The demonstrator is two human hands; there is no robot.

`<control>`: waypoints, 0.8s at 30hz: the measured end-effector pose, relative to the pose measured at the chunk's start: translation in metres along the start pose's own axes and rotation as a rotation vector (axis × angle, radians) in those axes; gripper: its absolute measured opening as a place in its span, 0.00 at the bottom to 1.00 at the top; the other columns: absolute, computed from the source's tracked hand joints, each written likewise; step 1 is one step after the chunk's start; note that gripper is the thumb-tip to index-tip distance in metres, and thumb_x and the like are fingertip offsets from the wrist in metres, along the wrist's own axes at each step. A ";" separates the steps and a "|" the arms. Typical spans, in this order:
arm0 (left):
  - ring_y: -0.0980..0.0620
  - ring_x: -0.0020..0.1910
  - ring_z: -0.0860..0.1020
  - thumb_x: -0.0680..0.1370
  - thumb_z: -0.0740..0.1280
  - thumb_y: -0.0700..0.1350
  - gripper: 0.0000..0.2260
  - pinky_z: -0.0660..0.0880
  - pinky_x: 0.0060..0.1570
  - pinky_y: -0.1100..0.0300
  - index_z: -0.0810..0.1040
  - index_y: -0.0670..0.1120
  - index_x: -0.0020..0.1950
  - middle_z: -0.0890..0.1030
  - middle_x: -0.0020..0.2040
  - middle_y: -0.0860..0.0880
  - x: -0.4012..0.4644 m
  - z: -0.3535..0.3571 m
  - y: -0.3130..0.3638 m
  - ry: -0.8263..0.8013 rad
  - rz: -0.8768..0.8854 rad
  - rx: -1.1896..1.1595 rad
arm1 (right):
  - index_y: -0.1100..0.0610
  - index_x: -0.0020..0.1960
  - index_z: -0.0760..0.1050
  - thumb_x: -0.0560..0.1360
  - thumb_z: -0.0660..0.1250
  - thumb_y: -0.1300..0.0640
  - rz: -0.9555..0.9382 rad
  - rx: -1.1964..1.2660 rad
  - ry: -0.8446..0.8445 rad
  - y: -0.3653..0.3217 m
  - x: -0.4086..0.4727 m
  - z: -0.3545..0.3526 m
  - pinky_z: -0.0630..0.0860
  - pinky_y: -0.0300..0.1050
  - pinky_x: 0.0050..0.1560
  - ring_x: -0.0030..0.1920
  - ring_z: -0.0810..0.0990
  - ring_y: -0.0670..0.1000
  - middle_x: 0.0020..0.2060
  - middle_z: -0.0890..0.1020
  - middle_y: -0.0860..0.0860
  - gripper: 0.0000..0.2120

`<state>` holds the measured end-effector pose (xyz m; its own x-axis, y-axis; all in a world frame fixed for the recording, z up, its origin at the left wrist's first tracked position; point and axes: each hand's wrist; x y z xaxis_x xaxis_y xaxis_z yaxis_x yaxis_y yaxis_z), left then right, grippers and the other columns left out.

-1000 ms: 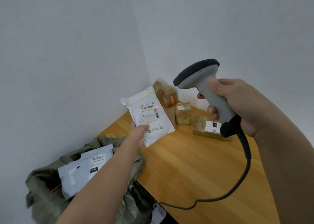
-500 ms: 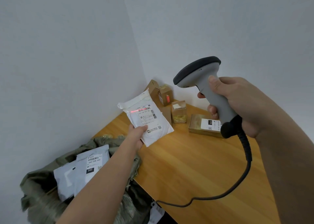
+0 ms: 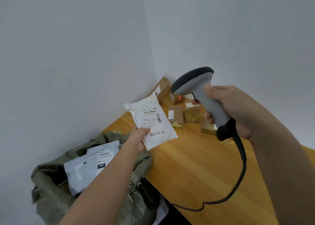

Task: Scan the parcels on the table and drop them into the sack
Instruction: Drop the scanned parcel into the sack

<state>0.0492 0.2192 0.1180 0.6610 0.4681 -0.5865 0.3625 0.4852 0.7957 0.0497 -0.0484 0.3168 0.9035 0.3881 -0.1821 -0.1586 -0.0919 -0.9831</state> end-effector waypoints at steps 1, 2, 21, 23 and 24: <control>0.37 0.56 0.80 0.78 0.65 0.31 0.22 0.79 0.50 0.36 0.69 0.43 0.71 0.79 0.63 0.40 0.004 -0.010 0.003 0.013 -0.024 0.039 | 0.61 0.54 0.77 0.82 0.60 0.48 0.022 -0.014 0.004 0.002 0.004 0.009 0.74 0.43 0.31 0.28 0.75 0.49 0.42 0.79 0.59 0.16; 0.37 0.54 0.80 0.78 0.65 0.31 0.22 0.80 0.47 0.38 0.69 0.42 0.71 0.79 0.62 0.40 0.008 -0.023 0.006 0.028 -0.038 0.085 | 0.62 0.54 0.76 0.82 0.60 0.48 0.049 -0.023 0.012 0.005 0.007 0.019 0.74 0.43 0.30 0.28 0.75 0.48 0.39 0.77 0.59 0.17; 0.38 0.72 0.63 0.69 0.76 0.53 0.42 0.66 0.70 0.45 0.60 0.42 0.77 0.63 0.74 0.39 0.100 -0.272 0.031 0.304 -0.161 1.157 | 0.61 0.56 0.76 0.79 0.67 0.49 0.181 -0.103 0.015 0.049 0.078 0.195 0.75 0.44 0.34 0.32 0.75 0.50 0.39 0.75 0.56 0.15; 0.37 0.71 0.62 0.69 0.72 0.53 0.38 0.65 0.69 0.44 0.63 0.43 0.75 0.62 0.73 0.38 0.099 -0.258 0.034 0.295 -0.082 1.146 | 0.60 0.55 0.76 0.79 0.67 0.50 0.178 -0.082 0.064 0.050 0.080 0.193 0.74 0.44 0.33 0.32 0.75 0.50 0.42 0.76 0.56 0.13; 0.37 0.71 0.61 0.69 0.70 0.52 0.36 0.64 0.69 0.43 0.63 0.43 0.74 0.61 0.73 0.37 0.099 -0.248 0.035 0.284 -0.042 1.149 | 0.60 0.55 0.76 0.79 0.67 0.51 0.179 -0.065 0.093 0.051 0.080 0.190 0.74 0.43 0.31 0.31 0.74 0.49 0.43 0.77 0.55 0.13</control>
<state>-0.0357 0.4659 0.0506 0.5175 0.6852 -0.5126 0.8540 -0.3764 0.3591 0.0383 0.1523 0.2483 0.8963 0.2745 -0.3483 -0.2969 -0.2121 -0.9311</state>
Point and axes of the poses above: each hand's wrist, its own x-axis towards the middle knuckle, its own z-axis out of the palm, y = z × x
